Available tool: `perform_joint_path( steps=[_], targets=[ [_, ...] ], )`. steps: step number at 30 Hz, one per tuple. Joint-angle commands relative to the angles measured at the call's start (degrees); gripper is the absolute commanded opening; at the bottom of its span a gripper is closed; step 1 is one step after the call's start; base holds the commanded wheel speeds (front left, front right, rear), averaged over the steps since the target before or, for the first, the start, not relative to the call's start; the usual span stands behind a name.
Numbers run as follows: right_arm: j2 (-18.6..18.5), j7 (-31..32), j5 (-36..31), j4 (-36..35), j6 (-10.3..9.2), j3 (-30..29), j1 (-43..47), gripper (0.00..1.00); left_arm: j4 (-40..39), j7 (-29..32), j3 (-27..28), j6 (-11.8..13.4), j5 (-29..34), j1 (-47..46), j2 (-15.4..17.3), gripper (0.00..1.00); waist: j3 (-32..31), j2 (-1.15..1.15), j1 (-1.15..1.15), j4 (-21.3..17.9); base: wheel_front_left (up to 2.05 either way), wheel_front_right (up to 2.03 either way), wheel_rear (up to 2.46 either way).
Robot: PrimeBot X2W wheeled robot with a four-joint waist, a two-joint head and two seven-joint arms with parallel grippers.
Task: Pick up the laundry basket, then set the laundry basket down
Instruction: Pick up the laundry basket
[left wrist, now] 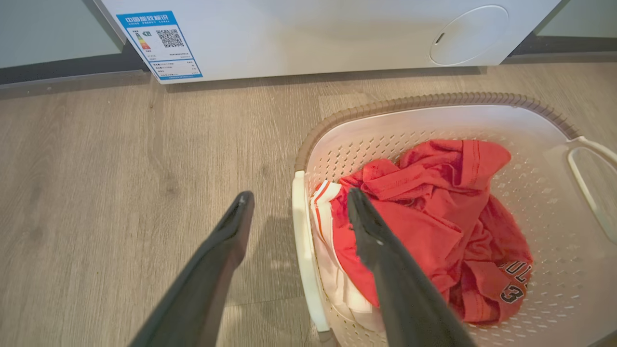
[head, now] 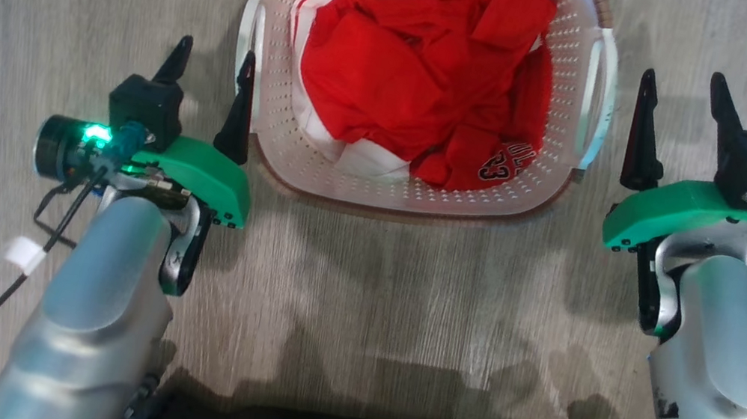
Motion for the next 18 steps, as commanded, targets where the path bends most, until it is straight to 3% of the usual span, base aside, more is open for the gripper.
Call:
perform_joint_path(
  steps=[1,18],
  targets=[
    [0.4,-0.4,-0.6,-0.6,-0.09,1.1,0.8,1.0,-0.4,-0.3,0.7,0.1,-0.6,0.2,1.1,1.0,0.8,0.0,-0.01,0.4,0.0,0.0,0.0],
    [0.4,-0.4,-0.8,0.8,-0.09,1.8,-0.6,1.0,7.8,-0.3,-2.3,-0.5,-2.8,-5.1,1.1,1.0,5.5,0.0,-0.01,0.8,0.0,0.0,0.0]
  ],
)
